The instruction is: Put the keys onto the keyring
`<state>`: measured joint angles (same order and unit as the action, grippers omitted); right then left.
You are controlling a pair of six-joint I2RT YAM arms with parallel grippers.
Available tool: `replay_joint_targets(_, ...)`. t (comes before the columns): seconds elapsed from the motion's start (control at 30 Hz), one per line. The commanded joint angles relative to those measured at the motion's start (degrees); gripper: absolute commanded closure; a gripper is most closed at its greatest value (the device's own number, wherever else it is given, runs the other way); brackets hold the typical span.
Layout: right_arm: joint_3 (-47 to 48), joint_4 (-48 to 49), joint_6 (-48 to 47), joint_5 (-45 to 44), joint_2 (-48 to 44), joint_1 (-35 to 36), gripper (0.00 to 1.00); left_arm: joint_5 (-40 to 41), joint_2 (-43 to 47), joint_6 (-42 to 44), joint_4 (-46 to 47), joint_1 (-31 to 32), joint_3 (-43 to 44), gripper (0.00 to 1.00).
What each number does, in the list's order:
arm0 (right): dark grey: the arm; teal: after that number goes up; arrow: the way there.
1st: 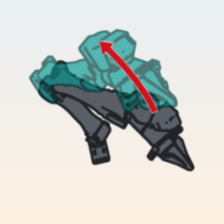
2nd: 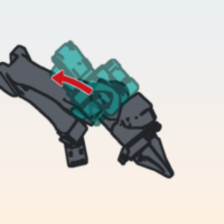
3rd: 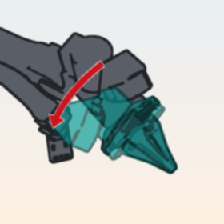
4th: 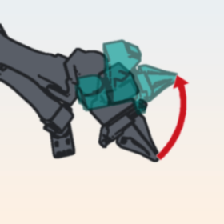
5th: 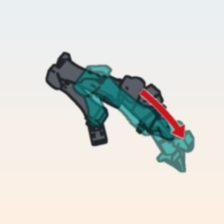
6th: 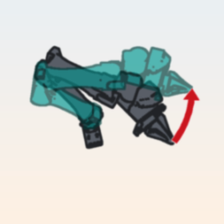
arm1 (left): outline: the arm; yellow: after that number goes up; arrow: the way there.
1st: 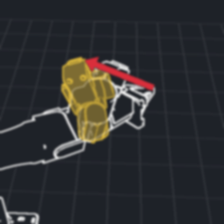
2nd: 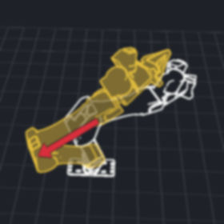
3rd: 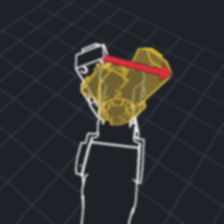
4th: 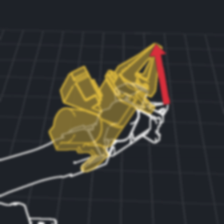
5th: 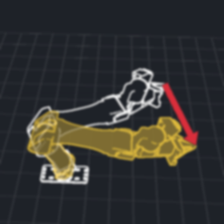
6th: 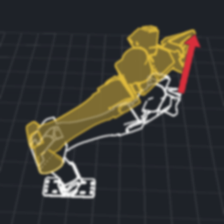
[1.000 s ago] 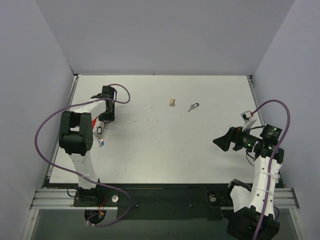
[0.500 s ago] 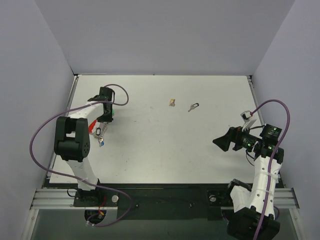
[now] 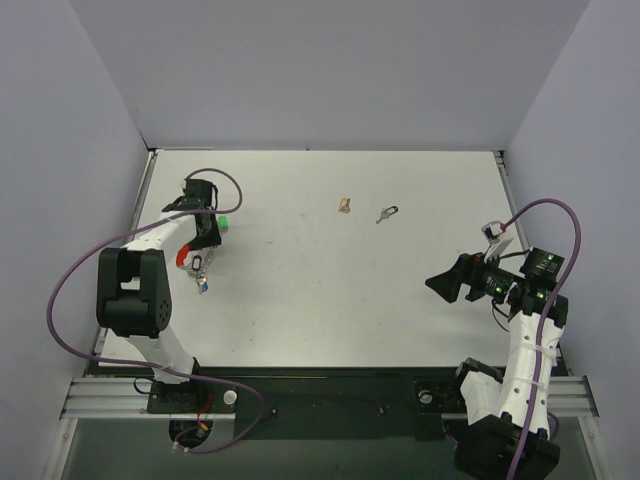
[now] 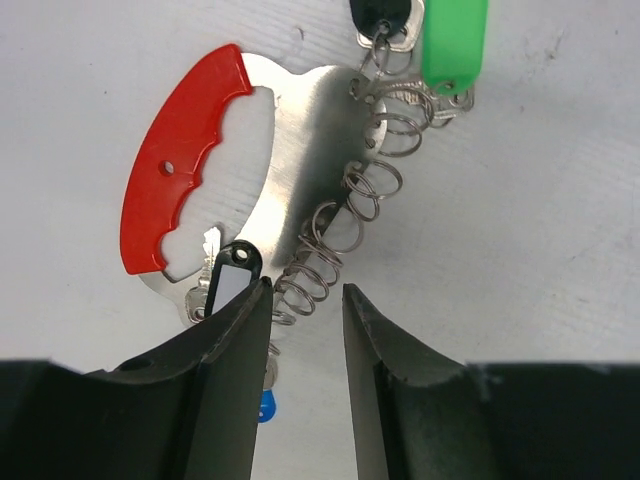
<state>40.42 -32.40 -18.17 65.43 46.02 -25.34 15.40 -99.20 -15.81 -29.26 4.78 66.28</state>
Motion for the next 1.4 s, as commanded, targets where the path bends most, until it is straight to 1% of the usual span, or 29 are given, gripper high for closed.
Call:
replay_joint_targets(0.0, 2.1, -0.7, -1.6, 2.7, -0.1, 0.6, 0.11, 0.8, 0.7, -10.2, 4.3, -1.1, 1.0, 0.56)
replay_joint_targets(0.07, 2.1, -0.9, -1.7, 2.7, -0.1, 0.6, 0.11, 2.4, -0.3, -11.8, 5.0, -1.2, 1.2, 0.57)
replay_joint_targets(0.2, 2.0, -1.0, -1.8, 2.7, -0.1, 0.6, 0.11, 2.2, -2.9, -13.4, 4.3, -1.2, 3.0, 0.57)
replay_joint_targets(0.53, 2.1, -1.1, -2.0, 2.6, 0.2, 0.7, 0.11, 2.1, -6.1, -13.1, 4.9, -1.3, 3.9, 0.59)
replay_joint_targets(0.6, 2.1, -1.2, -2.0, 2.6, 0.2, 0.7, 0.11, 2.4, -6.4, -12.9, 4.8, -1.3, 4.2, 0.61)
replay_joint_targets(0.63, 2.1, -1.1, -2.0, 2.6, 0.4, 0.8, 0.11, 2.3, -6.4, -12.9, 4.6, -1.4, 4.3, 0.64)
replay_joint_targets(0.9, 2.2, -1.1, -2.1, 2.4, 0.5, 1.0, 0.11, 3.1, -5.3, -12.5, 4.5, -1.5, 3.4, 0.66)
replay_joint_targets(0.97, 2.2, -1.1, -2.1, 2.4, 0.4, 1.1, 0.11, 3.1, -4.9, -12.3, 4.4, -1.5, 3.3, 0.7)
replay_joint_targets(1.0, 2.2, -1.1, -2.1, 2.5, 0.5, 1.1, 0.11, 2.9, -4.5, -12.4, 4.2, -1.5, 3.2, 0.74)
replay_joint_targets(1.03, 2.2, -1.2, -2.1, 2.4, 0.6, 1.2, 0.11, 2.8, -4.3, -12.3, 4.2, -1.5, 3.2, 0.74)
replay_joint_targets(1.37, 2.2, -1.4, -2.5, 2.4, 0.4, 1.3, 0.11, 1.1, -2.5, -12.2, 3.6, -1.6, 1.8, 0.72)
